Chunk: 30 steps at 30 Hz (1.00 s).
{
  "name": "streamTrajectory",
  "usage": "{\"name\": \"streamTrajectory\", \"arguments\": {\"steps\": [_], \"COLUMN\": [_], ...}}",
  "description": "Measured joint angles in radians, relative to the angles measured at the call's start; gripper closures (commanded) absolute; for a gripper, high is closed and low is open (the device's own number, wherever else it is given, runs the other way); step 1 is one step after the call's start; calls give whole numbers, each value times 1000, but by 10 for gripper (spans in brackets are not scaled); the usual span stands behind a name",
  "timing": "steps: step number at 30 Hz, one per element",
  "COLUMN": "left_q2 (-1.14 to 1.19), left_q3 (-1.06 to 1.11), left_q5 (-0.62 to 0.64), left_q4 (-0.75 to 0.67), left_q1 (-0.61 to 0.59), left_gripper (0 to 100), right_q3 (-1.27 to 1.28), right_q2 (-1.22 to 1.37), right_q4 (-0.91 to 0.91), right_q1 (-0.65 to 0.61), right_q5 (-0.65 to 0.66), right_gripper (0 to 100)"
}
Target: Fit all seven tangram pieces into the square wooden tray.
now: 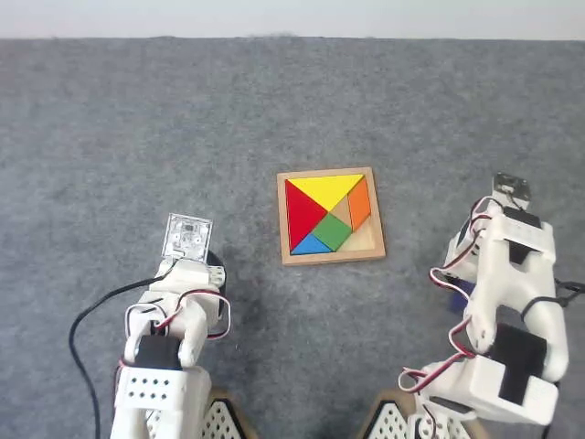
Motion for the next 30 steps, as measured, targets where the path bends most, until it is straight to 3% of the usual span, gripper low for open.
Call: {"name": "streamTrajectory", "arguments": {"steps": [16, 27, 30], "left_q2": [0, 0, 0], "left_q3": [0, 0, 0], "left_q5": [0, 0, 0], "left_q4": [0, 0, 0], "left_q1": [0, 0, 0], "left_gripper": [985, 985, 985], "right_q3": [51, 58, 44], "right_q2": [-12, -103, -141], "right_q4": [-38, 58, 110], "right_q1": [21, 32, -17], "right_q5": [3, -15, -26], "right_gripper": [808, 809, 809]}}
